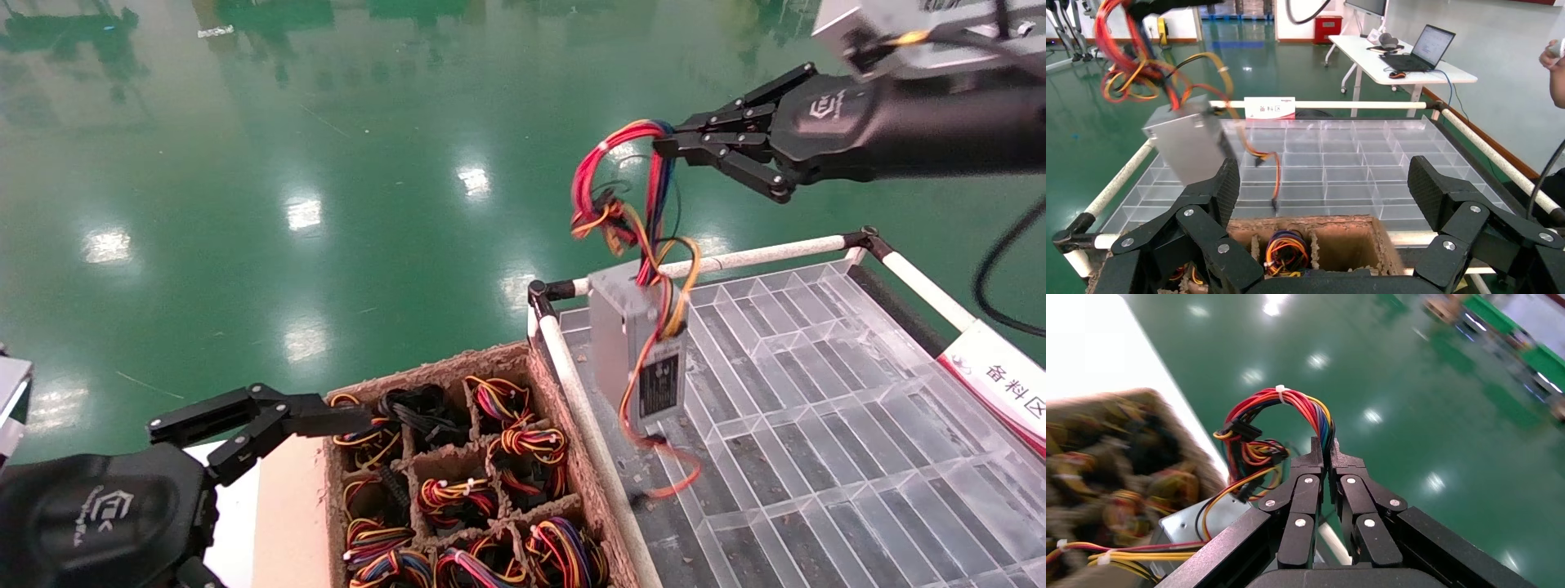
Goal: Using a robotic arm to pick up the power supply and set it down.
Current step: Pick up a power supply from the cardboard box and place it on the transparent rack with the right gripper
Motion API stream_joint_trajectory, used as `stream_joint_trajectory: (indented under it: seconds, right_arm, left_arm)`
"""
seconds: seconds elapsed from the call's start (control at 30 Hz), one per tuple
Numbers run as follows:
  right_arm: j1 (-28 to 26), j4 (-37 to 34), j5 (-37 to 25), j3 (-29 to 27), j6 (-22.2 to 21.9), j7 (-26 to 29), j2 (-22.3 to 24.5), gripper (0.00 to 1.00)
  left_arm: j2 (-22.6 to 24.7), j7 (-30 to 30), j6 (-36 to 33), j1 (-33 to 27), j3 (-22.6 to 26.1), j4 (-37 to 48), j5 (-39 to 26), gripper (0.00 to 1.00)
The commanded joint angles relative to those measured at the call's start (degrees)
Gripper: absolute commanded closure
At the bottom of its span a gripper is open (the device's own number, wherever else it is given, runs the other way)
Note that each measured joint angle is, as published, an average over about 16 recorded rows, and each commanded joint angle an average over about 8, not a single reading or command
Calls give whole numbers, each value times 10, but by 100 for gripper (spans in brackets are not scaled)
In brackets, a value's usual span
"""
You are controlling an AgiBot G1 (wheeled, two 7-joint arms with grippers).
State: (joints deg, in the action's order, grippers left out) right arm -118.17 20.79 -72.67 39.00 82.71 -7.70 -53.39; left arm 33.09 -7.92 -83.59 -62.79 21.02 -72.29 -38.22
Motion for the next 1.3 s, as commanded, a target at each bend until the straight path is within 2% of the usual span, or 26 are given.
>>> stream_joint_trajectory:
  seconds: [0.03, 0.27, 0.53, 0.93, 1.3]
  right_arm:
    - [-2, -37, -12, 4, -25, -25, -12, 100]
    - [18, -111, -13, 2, -87, -75, -50, 100]
    - [22, -157, -17, 3, -139, -112, -89, 100]
    - [48, -192, -15, 1, -169, -132, -148, 100]
    - [74, -208, -4, -6, -203, -140, -167, 100]
  left_arm:
    - [0, 0, 0, 0, 0, 0, 0, 0]
    - [0, 0, 0, 0, 0, 0, 0, 0]
    - [0, 0, 0, 0, 0, 0, 0, 0]
    - [0, 0, 0, 0, 0, 0, 0, 0]
    - [0, 0, 0, 0, 0, 0, 0, 0]
